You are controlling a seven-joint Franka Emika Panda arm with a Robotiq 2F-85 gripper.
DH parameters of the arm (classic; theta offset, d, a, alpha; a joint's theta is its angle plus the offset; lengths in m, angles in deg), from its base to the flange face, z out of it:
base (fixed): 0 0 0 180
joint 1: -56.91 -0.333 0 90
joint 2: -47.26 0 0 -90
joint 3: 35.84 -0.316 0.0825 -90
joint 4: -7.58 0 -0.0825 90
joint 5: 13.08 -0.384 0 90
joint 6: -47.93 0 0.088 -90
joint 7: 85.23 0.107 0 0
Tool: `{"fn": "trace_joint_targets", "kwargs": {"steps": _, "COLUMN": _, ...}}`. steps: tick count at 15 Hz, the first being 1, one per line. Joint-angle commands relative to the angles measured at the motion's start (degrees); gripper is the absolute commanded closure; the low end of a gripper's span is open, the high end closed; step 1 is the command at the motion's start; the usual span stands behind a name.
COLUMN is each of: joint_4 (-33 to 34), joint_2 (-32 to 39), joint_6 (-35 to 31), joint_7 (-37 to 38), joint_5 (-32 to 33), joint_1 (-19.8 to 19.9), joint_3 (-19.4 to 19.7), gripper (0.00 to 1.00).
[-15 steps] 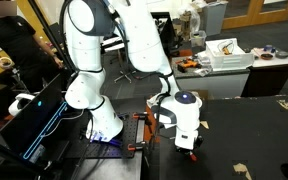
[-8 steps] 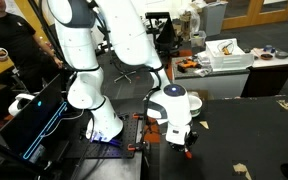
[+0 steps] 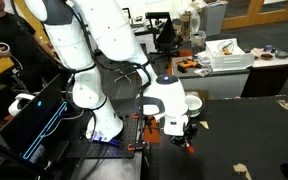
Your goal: Put the marker in the mug
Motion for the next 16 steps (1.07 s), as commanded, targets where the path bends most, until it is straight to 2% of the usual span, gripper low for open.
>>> {"fn": "trace_joint_targets", "kwargs": {"steps": 1, "joint_4": -1.3, "joint_2": -4.1, "joint_6": -1.5, "joint_7": 7.5, "joint_5": 10.6, "joint_1": -3.1, "joint_3": 4.1, "gripper": 0.95}}
{"fn": "trace_joint_targets", "kwargs": {"steps": 3, "joint_4": -0.4, "joint_2": -5.7, "joint_6": -0.5, "joint_7": 13.2, "joint_5": 19.5, "joint_1": -3.3, "joint_3": 4.8, "gripper": 0.95}}
{"fn": "trace_joint_targets", "kwargs": {"steps": 5, "joint_4": 1.1, "joint_2": -8.0, "joint_6": 1.8, "joint_7": 20.7, "joint_5": 30.1, "joint_1": -2.2, "joint_3": 3.6, "gripper": 0.95}}
{"fn": "trace_joint_targets", "kwargs": {"steps": 9, "joint_4": 0.9, "joint_2": -20.3, "joint_6": 12.6, "joint_7": 36.1, "joint_5": 50.1, "joint_1": 0.3, "joint_3": -3.4, "gripper": 0.95}}
{"fn": "trace_joint_targets", "kwargs": {"steps": 12, "joint_4": -1.9, "joint_2": -28.0, "joint_6": 20.7, "joint_7": 40.9, "joint_5": 52.7, "joint_1": -1.5, "joint_3": -10.4, "gripper": 0.95}}
{"fn": "trace_joint_targets", "kwargs": {"steps": 14, "joint_4": -2.4, "joint_2": -30.7, "joint_6": 25.0, "joint_7": 42.2, "joint_5": 50.8, "joint_1": -2.8, "joint_3": -15.1, "gripper": 0.95}}
{"fn": "trace_joint_targets", "kwargs": {"steps": 15, "joint_4": -0.6, "joint_2": -29.4, "joint_6": 27.0, "joint_7": 43.6, "joint_5": 50.0, "joint_1": -4.4, "joint_3": -16.8, "gripper": 0.95}}
{"fn": "trace_joint_targets", "kwargs": {"steps": 16, "joint_4": -0.8, "joint_2": -30.4, "joint_6": 29.3, "joint_7": 44.9, "joint_5": 49.8, "joint_1": -4.3, "joint_3": -19.5, "gripper": 0.95}}
